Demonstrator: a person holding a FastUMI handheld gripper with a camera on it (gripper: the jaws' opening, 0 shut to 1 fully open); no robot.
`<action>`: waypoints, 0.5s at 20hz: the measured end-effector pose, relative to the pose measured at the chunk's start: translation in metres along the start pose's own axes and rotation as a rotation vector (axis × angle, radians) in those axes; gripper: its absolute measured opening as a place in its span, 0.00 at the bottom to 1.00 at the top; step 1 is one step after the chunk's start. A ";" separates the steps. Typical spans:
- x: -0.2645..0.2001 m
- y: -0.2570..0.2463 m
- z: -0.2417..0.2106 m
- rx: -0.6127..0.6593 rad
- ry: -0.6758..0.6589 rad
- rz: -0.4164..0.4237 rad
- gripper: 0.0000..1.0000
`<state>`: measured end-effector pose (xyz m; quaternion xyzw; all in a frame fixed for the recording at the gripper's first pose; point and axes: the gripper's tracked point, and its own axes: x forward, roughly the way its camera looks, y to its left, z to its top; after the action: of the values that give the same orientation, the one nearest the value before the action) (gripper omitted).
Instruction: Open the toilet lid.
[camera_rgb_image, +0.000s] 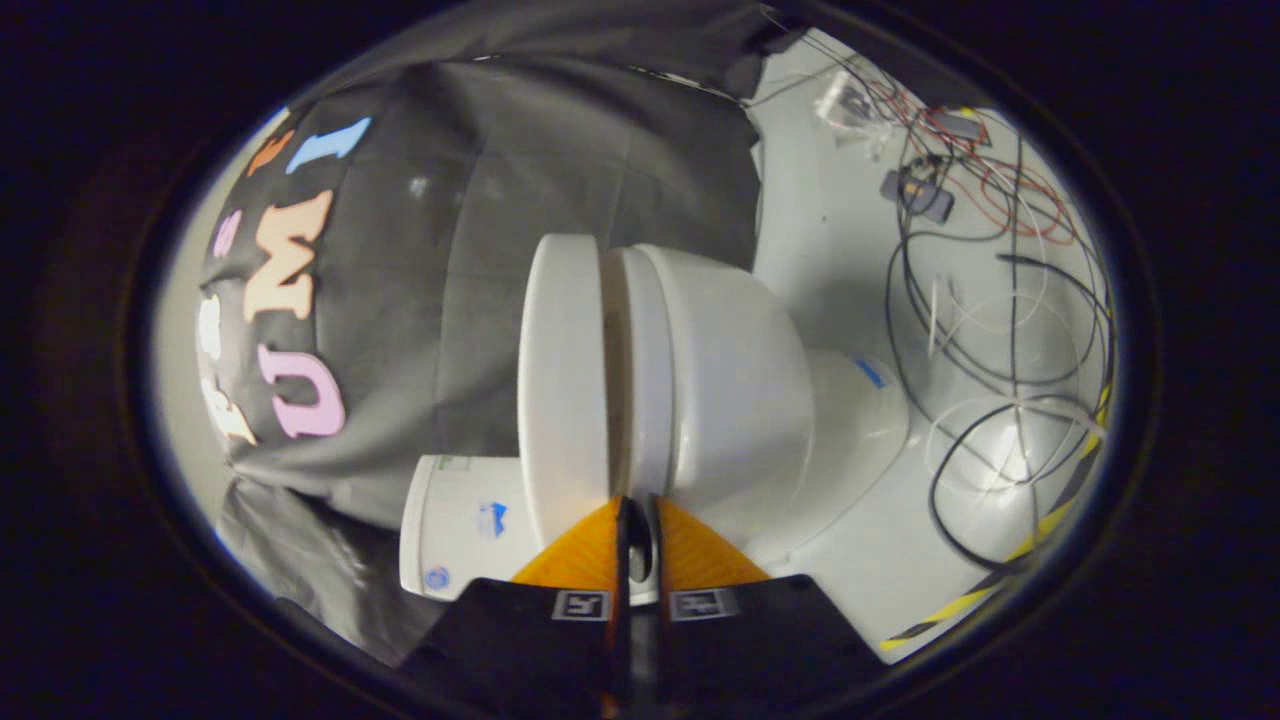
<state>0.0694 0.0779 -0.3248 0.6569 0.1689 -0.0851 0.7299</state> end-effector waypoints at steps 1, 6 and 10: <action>0.004 0.000 -0.003 0.002 0.006 -0.028 0.05; 0.000 0.000 -0.005 -0.137 0.026 -0.180 0.01; -0.005 0.008 0.001 -0.067 -0.013 -0.235 0.01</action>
<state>0.0677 0.0772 -0.3152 0.6072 0.2427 -0.1685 0.7376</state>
